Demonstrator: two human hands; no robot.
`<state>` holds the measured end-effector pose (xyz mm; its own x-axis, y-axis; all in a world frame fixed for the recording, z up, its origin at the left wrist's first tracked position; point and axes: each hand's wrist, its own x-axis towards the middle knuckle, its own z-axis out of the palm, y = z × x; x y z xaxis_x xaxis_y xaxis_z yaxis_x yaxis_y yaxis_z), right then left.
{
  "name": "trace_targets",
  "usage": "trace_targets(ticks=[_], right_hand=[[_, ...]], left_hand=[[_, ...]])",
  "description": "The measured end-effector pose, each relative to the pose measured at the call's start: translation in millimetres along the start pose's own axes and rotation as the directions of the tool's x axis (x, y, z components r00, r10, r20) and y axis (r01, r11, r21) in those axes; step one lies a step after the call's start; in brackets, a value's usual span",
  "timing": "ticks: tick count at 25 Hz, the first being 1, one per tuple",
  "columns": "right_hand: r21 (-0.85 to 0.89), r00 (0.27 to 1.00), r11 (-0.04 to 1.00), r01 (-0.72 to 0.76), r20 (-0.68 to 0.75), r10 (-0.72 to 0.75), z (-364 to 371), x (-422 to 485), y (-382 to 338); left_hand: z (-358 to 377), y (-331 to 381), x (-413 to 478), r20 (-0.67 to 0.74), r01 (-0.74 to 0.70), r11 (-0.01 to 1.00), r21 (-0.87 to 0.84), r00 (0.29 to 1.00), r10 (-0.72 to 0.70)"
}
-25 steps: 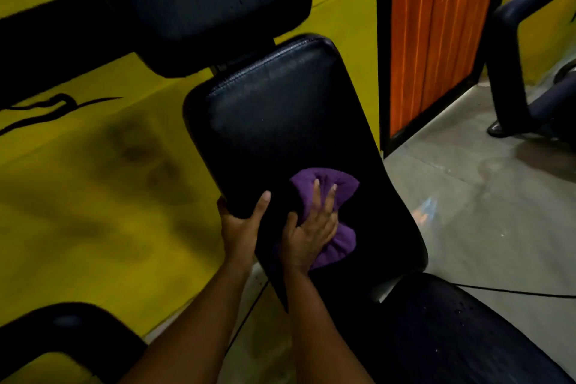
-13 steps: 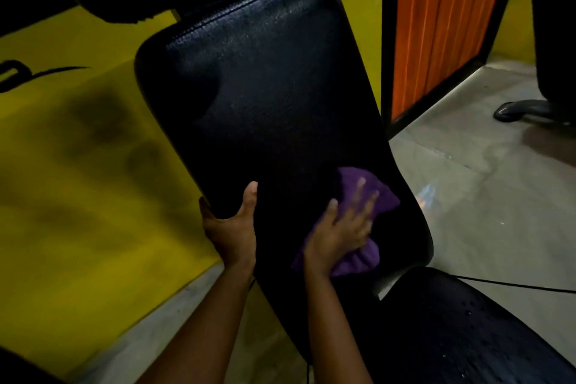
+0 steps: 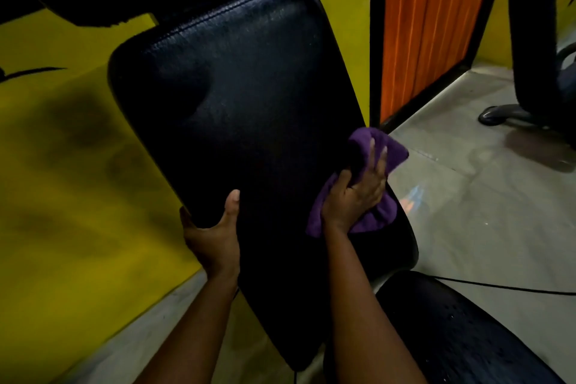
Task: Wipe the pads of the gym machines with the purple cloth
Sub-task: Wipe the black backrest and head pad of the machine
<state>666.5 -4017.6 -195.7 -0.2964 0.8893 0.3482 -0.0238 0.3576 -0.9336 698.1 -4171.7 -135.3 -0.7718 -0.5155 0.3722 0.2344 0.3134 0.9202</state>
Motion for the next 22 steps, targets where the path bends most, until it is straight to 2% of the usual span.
trace_targets(ticks=[4,7,8,10,12,14,16,17,19,22], right_hand=[[-0.133,0.980,0.971,-0.198,-0.018,0.197,-20,-31,61],[-0.207,0.879,0.854,-0.477,-0.112,0.463,-31,-46,78],[-0.213,0.867,0.841,-0.498,-0.109,0.486,-32,-50,71],[-0.216,0.929,0.904,-0.368,-0.033,0.370,-32,-66,41],[-0.175,0.979,0.974,-0.147,0.116,0.169,-34,-99,1],[-0.128,0.936,0.991,0.046,0.353,0.002,-44,-144,-27],[-0.088,0.853,0.988,0.129,0.519,-0.065,-57,-184,-21],[-0.081,0.841,0.988,0.133,0.537,-0.069,-61,-195,-6],[-0.094,0.884,0.994,0.047,0.467,0.002,-65,-205,22],[-0.106,0.923,0.971,-0.215,0.303,0.237,-68,-205,52]], left_hand=[[1,-2,-2,-0.016,-0.032,0.999,-0.034,0.999,0.032],[1,-5,-1,0.001,-0.012,0.998,-0.063,1.000,0.012],[0,-4,-1,0.012,0.001,0.998,-0.066,1.000,0.000],[-1,-1,-2,0.047,0.018,0.999,-0.043,0.999,-0.016],[-5,1,-2,0.077,0.082,0.997,-0.005,0.994,-0.082],[-11,-1,-3,0.192,0.170,0.982,-0.086,0.970,-0.151],[-20,-16,-11,0.301,0.267,0.946,-0.186,0.932,-0.204],[-25,-26,-20,0.334,0.293,0.938,-0.184,0.916,-0.220],[-30,-50,-45,0.331,0.284,0.955,-0.089,0.912,-0.240],[-29,-69,-70,0.263,0.204,0.979,0.006,0.944,-0.198]])
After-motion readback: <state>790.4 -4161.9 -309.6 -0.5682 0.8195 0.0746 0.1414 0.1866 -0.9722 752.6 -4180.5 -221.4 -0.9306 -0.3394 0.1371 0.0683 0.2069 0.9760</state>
